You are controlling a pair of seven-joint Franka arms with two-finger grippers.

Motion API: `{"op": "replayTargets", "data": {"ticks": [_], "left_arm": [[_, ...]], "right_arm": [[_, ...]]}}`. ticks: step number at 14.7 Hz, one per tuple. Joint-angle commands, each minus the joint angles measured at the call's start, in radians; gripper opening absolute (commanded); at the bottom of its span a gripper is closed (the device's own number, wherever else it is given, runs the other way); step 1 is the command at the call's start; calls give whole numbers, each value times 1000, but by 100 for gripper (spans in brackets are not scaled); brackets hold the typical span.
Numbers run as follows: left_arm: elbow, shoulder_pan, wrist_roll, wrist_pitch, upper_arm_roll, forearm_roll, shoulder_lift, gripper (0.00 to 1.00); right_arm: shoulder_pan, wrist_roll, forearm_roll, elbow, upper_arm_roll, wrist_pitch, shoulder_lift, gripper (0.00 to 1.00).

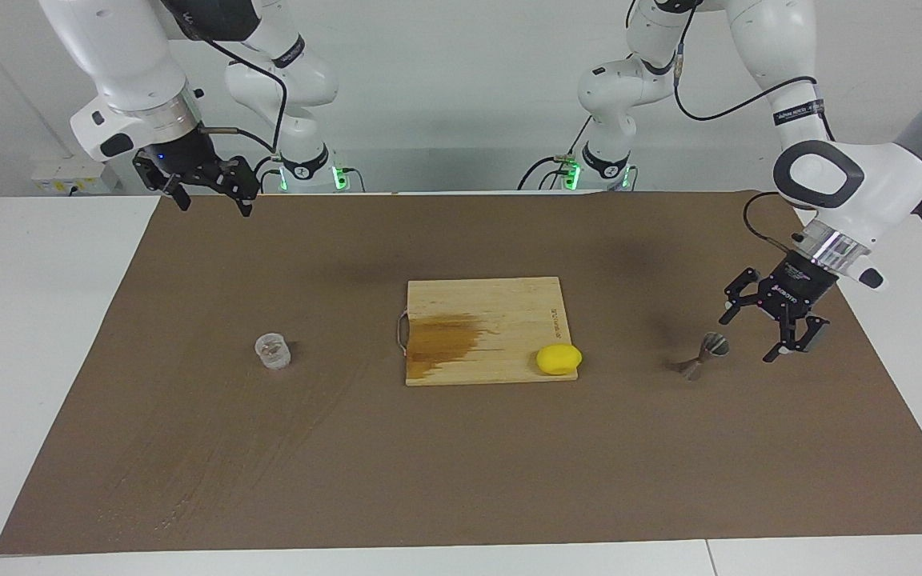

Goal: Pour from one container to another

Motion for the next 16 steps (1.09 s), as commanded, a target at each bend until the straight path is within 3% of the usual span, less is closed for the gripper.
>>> {"op": "replayTargets", "data": {"ticks": [1,5,16], "left_arm": [[-75,11,-61,46,-8,-122,-25,100],[-143,34,-64,53,-10,-238,-36,99],[-184,17,-56,121,-13,-281,-32,98]], "right_arm": [[-15,14,7,-10,10,-5,-13,100],[-15,14,9,-10,10,-4,-13,100],[-17,14,9,-10,10,-5,-13,100]]}}
